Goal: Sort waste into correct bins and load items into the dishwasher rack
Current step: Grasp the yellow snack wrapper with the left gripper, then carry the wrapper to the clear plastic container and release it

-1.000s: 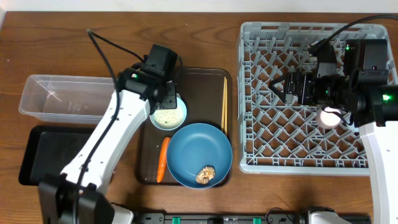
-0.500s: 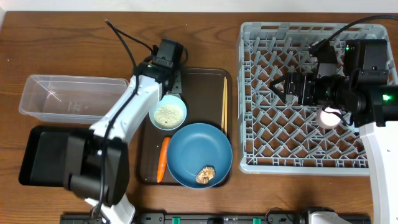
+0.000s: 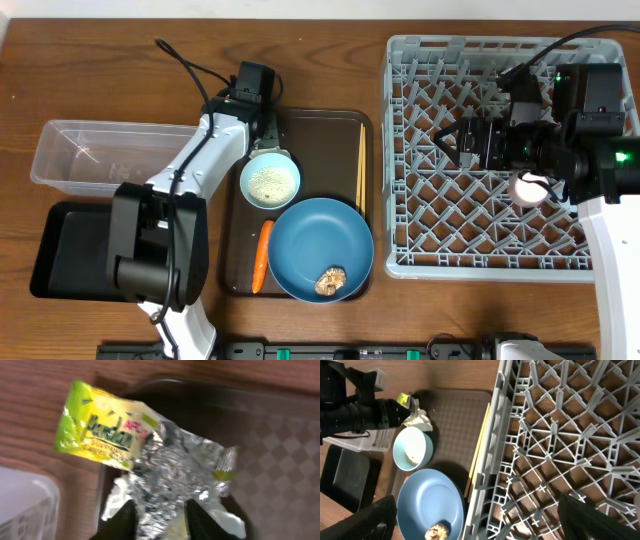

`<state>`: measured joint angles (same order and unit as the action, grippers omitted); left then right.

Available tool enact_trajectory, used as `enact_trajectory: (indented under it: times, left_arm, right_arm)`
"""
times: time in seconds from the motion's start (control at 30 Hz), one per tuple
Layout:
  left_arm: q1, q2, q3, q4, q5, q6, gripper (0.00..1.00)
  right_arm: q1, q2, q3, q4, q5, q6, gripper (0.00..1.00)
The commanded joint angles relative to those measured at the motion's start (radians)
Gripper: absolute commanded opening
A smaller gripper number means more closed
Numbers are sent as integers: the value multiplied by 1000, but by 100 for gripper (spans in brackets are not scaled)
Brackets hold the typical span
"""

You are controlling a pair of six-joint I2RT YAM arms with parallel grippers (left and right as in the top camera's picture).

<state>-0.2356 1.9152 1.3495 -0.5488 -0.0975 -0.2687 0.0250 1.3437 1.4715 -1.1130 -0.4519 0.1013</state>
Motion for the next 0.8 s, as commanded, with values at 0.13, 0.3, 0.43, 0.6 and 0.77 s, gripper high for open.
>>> enact_trajectory:
  times: [0.13, 0.3, 0.43, 0.6, 0.77]
  left_arm:
    - [3, 17, -5, -38, 62, 5, 6]
    - [3, -22, 3, -68, 64, 5, 6]
    - [3, -103, 8, -82, 64, 5, 6]
    - [3, -192, 8, -95, 38, 6, 6]
    - [5, -184, -2, -131, -3, 5, 24]
  right_arm:
    - [6, 1, 5, -21, 20, -13, 95]
    - [6, 1, 5, -31, 37, -13, 95]
    - [6, 1, 5, -31, 37, -13, 95]
    - [6, 1, 5, -31, 37, -13, 95]
    - [6, 1, 5, -31, 37, -13, 95]
